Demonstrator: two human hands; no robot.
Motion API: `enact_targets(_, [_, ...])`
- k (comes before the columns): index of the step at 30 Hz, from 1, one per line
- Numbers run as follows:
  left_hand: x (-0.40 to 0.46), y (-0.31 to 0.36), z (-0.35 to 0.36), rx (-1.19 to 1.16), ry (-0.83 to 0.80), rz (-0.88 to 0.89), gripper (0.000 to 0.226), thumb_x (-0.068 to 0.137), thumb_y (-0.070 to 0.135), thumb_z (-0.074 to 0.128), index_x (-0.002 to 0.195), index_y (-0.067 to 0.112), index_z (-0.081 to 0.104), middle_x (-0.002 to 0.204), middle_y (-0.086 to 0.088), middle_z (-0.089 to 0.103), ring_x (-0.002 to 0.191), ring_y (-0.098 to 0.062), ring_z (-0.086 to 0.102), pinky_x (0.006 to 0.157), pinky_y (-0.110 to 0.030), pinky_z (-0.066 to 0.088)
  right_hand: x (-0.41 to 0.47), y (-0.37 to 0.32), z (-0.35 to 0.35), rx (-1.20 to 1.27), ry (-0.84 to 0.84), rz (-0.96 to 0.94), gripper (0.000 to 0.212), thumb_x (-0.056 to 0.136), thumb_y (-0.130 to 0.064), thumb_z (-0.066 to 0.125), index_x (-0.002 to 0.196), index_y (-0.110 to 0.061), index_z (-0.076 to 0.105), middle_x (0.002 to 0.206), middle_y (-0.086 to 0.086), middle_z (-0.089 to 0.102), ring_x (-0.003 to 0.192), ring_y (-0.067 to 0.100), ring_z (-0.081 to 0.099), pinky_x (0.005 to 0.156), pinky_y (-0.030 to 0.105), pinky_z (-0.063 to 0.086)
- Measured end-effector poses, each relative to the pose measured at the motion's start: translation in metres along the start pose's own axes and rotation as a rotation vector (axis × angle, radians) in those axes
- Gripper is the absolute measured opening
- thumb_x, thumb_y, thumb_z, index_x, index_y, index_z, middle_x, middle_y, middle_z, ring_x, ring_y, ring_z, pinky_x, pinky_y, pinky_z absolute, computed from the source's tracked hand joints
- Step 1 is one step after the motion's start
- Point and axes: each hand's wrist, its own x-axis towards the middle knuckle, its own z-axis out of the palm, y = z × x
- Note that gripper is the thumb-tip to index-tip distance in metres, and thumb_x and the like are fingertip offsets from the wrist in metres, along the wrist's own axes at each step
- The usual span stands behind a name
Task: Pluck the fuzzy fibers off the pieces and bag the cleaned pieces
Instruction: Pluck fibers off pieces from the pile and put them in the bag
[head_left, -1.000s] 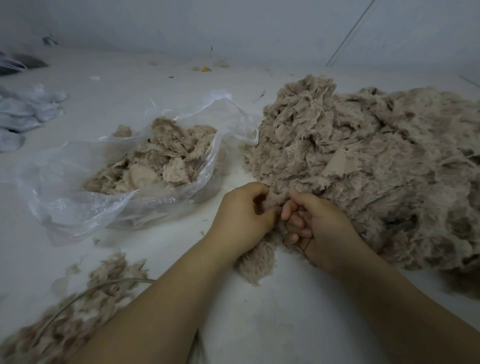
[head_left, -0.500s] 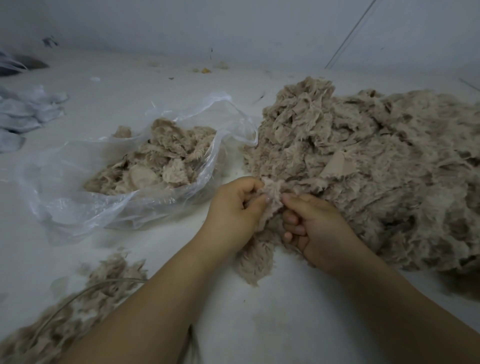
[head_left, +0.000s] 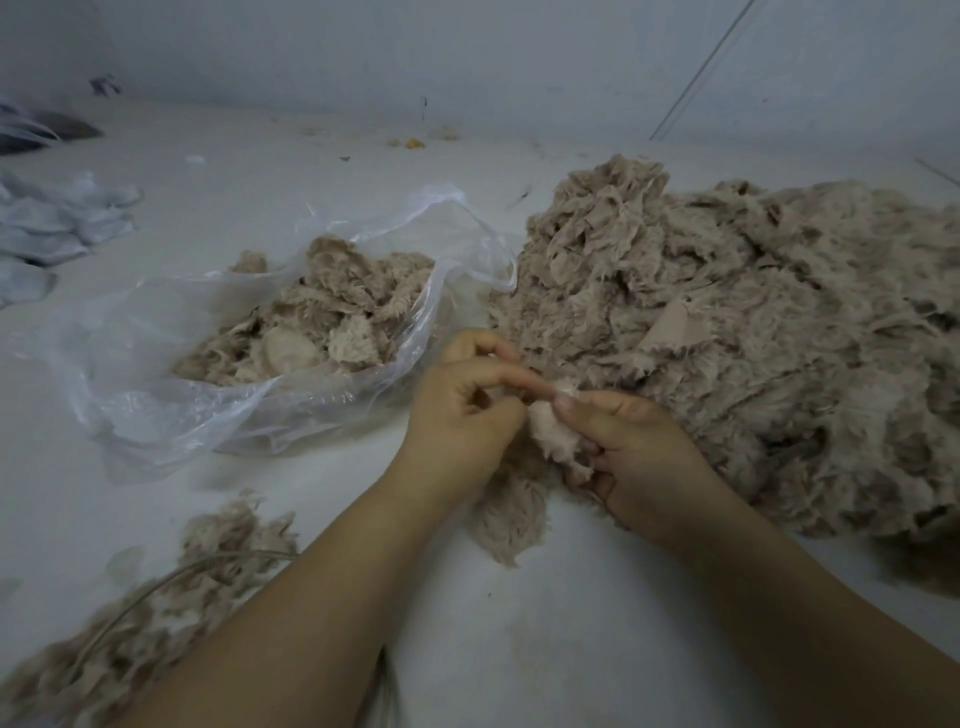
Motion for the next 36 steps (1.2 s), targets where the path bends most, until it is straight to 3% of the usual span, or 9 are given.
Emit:
enact_targets(3, [0.002, -0.003, -0.006, -0.022, 0.077, -0.167, 0.033, 0.079, 0.032, 0.072, 0.057, 0.015, 0.054, 0.055, 0.0, 0.051, 0.049, -0.014, 0.045, 0.049, -0.029, 0.038, 0.001, 0.0, 0.0, 0.034, 0.002, 0.012, 0.019, 0.074, -0.034, 0.069, 0.073, -0.019, 0.08, 0.047, -0.005, 0.044, 0.041, 0.006, 0.04, 0.04, 0.019, 0.041])
enact_targets(6, [-0.002, 0.001, -0.006, 0.019, -0.21, -0.422, 0.057, 0.068, 0.059, 0.076, 0.053, 0.008, 0.057, 0.045, -0.012, 0.055, 0.031, -0.019, 0.041, 0.036, -0.02, 0.031, 0.001, 0.0, 0.001, 0.022, -0.006, -0.016, 0.025, 0.079, -0.038, 0.066, 0.064, -0.022, 0.077, 0.045, -0.008, 0.042, 0.04, 0.004, 0.038, 0.042, 0.019, 0.041])
enact_targets(12, [-0.003, -0.001, -0.011, -0.153, -0.523, -0.593, 0.029, 0.084, 0.014, 0.074, 0.057, 0.009, 0.066, 0.047, -0.011, 0.058, 0.028, -0.011, 0.042, 0.032, -0.013, 0.022, 0.0, 0.0, 0.002, 0.045, -0.009, -0.017, 0.032, 0.084, -0.034, 0.063, 0.059, -0.017, 0.071, 0.048, -0.001, 0.039, 0.043, 0.011, 0.039, 0.044, 0.022, 0.042])
enact_targets(17, [-0.002, 0.0, -0.029, -0.051, -0.953, -0.487, 0.012, 0.079, 0.009, 0.074, 0.075, -0.002, 0.072, 0.049, -0.006, 0.062, 0.03, -0.007, 0.047, 0.033, -0.013, 0.029, 0.0, -0.002, 0.004, 0.1, 0.033, -0.001, 0.043, 0.097, -0.023, 0.056, 0.057, -0.016, 0.069, 0.048, -0.004, 0.034, 0.039, 0.006, 0.034, 0.041, 0.02, 0.04])
enact_targets(21, [-0.001, 0.0, -0.037, -0.039, -1.165, -0.524, 0.027, 0.075, 0.002, 0.076, 0.101, 0.004, 0.071, 0.071, -0.004, 0.071, 0.04, -0.008, 0.057, 0.034, -0.014, 0.038, -0.003, -0.005, 0.004, 0.035, -0.029, 0.011, 0.042, 0.094, -0.006, 0.057, 0.057, -0.017, 0.075, 0.048, -0.003, 0.054, 0.037, 0.003, 0.045, 0.039, 0.018, 0.041])
enact_targets(24, [0.002, -0.001, -0.037, -0.061, -0.954, -0.553, 0.021, 0.077, 0.016, 0.078, 0.083, -0.003, 0.07, 0.058, -0.012, 0.065, 0.03, -0.01, 0.05, 0.03, -0.012, 0.032, -0.003, -0.005, 0.002, 0.005, -0.01, 0.017, 0.045, 0.09, 0.004, 0.053, 0.055, -0.015, 0.073, 0.054, 0.004, 0.061, 0.041, 0.008, 0.051, 0.038, 0.018, 0.04])
enact_targets(28, [0.008, -0.005, -0.028, -0.156, -0.505, -0.576, 0.071, 0.067, 0.051, 0.077, 0.077, -0.016, 0.057, 0.06, -0.025, 0.054, 0.026, -0.018, 0.04, 0.031, -0.014, 0.025, -0.004, -0.005, 0.0, -0.062, -0.035, 0.024, 0.042, 0.09, 0.0, 0.054, 0.054, -0.016, 0.07, 0.057, 0.005, 0.062, 0.045, 0.011, 0.053, 0.04, 0.019, 0.04])
enact_targets(31, [0.005, -0.005, -0.022, -0.227, -0.455, -0.544, 0.035, 0.087, 0.026, 0.069, 0.068, -0.002, 0.061, 0.052, -0.018, 0.055, 0.026, -0.014, 0.044, 0.029, -0.014, 0.025, -0.006, -0.006, 0.002, -0.129, -0.093, 0.004, 0.04, 0.094, -0.01, 0.056, 0.059, -0.017, 0.074, 0.057, 0.003, 0.065, 0.046, 0.008, 0.055, 0.041, 0.018, 0.04])
enact_targets(36, [0.008, -0.003, -0.022, -0.339, -0.312, -0.564, 0.029, 0.097, 0.001, 0.052, 0.069, 0.002, 0.058, 0.052, -0.013, 0.057, 0.029, -0.016, 0.048, 0.029, -0.016, 0.032, -0.004, -0.005, 0.003, -0.047, -0.054, 0.029, 0.044, 0.096, -0.013, 0.054, 0.057, -0.015, 0.073, 0.045, -0.005, 0.056, 0.037, 0.003, 0.048, 0.038, 0.018, 0.039])
